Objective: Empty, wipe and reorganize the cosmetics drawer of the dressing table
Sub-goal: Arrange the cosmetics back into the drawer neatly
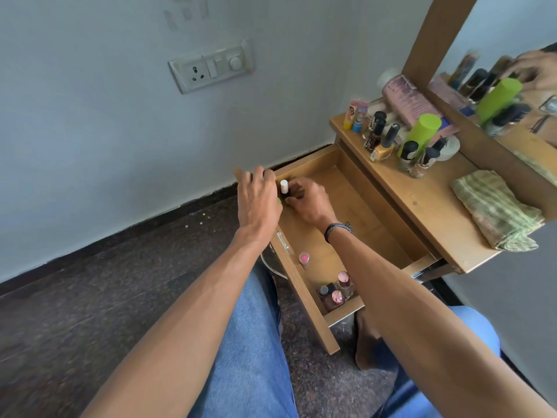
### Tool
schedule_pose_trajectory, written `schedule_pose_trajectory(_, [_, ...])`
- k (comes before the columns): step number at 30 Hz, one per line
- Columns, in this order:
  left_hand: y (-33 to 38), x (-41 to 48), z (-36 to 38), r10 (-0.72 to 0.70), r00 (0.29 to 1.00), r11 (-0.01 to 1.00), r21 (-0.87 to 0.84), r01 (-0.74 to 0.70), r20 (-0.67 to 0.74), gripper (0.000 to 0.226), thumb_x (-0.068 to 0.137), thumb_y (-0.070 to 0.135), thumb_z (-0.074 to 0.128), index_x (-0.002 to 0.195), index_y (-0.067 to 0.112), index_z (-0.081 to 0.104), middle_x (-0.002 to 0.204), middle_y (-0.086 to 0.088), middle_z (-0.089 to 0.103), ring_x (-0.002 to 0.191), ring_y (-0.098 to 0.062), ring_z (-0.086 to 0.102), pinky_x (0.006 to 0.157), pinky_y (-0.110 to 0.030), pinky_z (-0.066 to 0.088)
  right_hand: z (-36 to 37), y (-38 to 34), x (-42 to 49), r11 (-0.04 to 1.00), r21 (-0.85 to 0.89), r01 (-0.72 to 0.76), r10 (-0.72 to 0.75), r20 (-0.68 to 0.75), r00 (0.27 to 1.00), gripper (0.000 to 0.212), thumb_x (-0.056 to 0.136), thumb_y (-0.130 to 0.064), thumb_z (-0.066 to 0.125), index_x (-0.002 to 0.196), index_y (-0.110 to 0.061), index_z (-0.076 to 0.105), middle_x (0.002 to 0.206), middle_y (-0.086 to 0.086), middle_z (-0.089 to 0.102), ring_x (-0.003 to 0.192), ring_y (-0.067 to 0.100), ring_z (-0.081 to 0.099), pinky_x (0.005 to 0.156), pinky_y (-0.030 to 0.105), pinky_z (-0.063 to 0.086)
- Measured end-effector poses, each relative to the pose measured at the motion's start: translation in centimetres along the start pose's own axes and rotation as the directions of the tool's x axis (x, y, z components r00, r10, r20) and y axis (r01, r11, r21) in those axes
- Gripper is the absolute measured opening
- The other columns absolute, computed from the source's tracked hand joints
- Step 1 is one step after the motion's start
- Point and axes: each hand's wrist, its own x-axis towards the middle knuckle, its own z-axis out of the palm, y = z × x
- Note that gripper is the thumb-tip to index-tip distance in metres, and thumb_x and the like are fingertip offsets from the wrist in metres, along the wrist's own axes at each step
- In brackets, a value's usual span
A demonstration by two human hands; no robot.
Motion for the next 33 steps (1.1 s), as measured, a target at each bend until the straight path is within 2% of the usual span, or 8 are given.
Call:
schedule_pose_trajectory(6, [-0.1, 0.3, 0.1, 0.000, 0.999, 1.000, 0.017, 0.000, 0.039, 0.044, 0.081, 0.010, 0.072, 0.125, 0.011, 0.063, 0.120, -0.006, 0.059, 0.113, -0.031, 0.049, 0.109, -0.049, 0.037, 0.0, -0.4, 0.7, 1.000, -0.009, 0.011, -0.010, 0.033, 0.999, 0.026, 0.083, -0.007, 0.076, 0.096, -0.025, 0.063, 0.094, -0.006, 0.069, 0.088, 0.013, 0.065, 0.079, 0.036, 0.056])
schedule_pose_trajectory(11, [-0.1, 0.3, 0.1, -0.008, 0.999, 1.000, 0.013, 0.007, 0.035, 0.042, 0.081, 0.007, 0.071, 0.122, 0.010, 0.066, 0.117, -0.007, 0.060, 0.112, -0.033, 0.050, 0.108, -0.049, 0.037, -0.2, -0.4, 1.2, 0.998, -0.046, 0.035, -0.034, 0.040, 0.999, 0.023, 0.083, -0.010, 0.077, 0.095, -0.023, 0.062, 0.093, -0.007, 0.066, 0.083, 0.010, 0.060, 0.070, 0.029, 0.045])
schedule_pose_trajectory(19, [-0.1, 0.3, 0.0, -0.013, 0.998, 1.000, 0.007, 0.013, 0.054, 0.046, 0.079, 0.009, 0.076, 0.124, 0.011, 0.066, 0.119, -0.007, 0.058, 0.114, -0.033, 0.049, 0.109, -0.049, 0.037, 0.1, -0.3, 1.4, 0.997, -0.073, 0.039, -0.036, 0.043, 0.998, 0.022, 0.084, -0.009, 0.076, 0.097, -0.018, 0.060, 0.095, -0.002, 0.068, 0.087, 0.020, 0.062, 0.078, 0.043, 0.054])
schedule_pose_trajectory(27, [-0.1, 0.3, 0.2, -0.034, 0.999, 0.999, 0.006, 0.034, 0.040, 0.045, 0.079, 0.010, 0.076, 0.123, 0.013, 0.066, 0.119, -0.005, 0.057, 0.113, -0.030, 0.048, 0.106, -0.046, 0.039, 0.2, -0.1, 1.8, 0.994, -0.102, 0.027, -0.023, 0.040, 0.999, 0.022, 0.084, -0.015, 0.078, 0.093, -0.020, 0.058, 0.095, -0.002, 0.066, 0.085, 0.021, 0.060, 0.075, 0.044, 0.053])
schedule_pose_trajectory(33, [0.0, 0.3, 0.3, -0.032, 0.999, 0.999, -0.008, 0.032, 0.039, 0.045, 0.079, 0.010, 0.076, 0.123, 0.011, 0.065, 0.120, -0.007, 0.058, 0.115, -0.033, 0.047, 0.106, -0.048, 0.039, -1.4, -0.5, 1.1, 0.999, -0.042, -0.026, 0.029, 0.066, 0.997, 0.024, 0.083, -0.015, 0.080, 0.097, -0.021, 0.062, 0.094, -0.005, 0.067, 0.087, 0.014, 0.064, 0.073, 0.031, 0.051])
